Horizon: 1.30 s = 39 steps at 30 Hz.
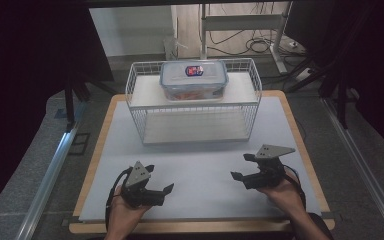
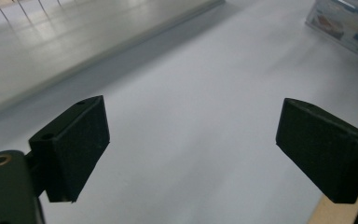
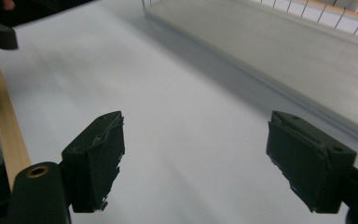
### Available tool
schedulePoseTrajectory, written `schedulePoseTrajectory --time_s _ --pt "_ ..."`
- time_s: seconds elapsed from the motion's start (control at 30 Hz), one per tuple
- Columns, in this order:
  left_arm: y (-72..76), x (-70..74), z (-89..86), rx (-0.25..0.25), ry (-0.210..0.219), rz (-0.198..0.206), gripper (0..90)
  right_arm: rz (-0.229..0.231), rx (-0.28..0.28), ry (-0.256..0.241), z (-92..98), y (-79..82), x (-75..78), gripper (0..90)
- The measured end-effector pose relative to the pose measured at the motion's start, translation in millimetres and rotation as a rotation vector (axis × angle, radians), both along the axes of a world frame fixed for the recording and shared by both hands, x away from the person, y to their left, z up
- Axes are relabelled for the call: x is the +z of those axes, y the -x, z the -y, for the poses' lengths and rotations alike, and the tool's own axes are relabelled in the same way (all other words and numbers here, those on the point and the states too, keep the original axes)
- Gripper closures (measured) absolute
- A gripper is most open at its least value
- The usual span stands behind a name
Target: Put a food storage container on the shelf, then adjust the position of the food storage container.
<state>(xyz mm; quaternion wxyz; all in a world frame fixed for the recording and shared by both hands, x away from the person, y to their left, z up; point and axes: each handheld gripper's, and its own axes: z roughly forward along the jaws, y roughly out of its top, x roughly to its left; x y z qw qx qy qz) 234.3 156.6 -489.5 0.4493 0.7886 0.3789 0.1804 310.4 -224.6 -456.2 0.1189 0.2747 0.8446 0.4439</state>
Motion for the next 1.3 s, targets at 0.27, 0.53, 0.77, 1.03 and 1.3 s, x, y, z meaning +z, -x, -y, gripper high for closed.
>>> schedulePoseTrajectory --time_s 0.27,0.53,0.77,1.03,1.3 --pt "10.5 -14.9 -1.6 0.034 -0.069 0.002 3.6 0.023 -0.011 0.079 10.5 5.4 -17.8 17.2" --pt "9.6 -17.2 -3.7 0.049 -0.079 -0.004 2.6 0.023 -0.021 0.122 11.8 3.9 -23.5 16.6" --pt "10.5 -15.8 -3.2 0.051 -0.078 0.008 2.7 0.011 -0.030 0.124 13.9 3.7 -23.1 17.0" --pt "11.4 -14.7 -3.6 0.054 -0.078 0.017 2.8 -0.015 -0.053 0.117 17.0 4.1 -18.8 22.9" --pt "11.8 -14.3 -4.0 0.057 -0.087 0.021 3.0 -0.028 -0.146 0.103 34.1 7.8 -8.1 51.8"
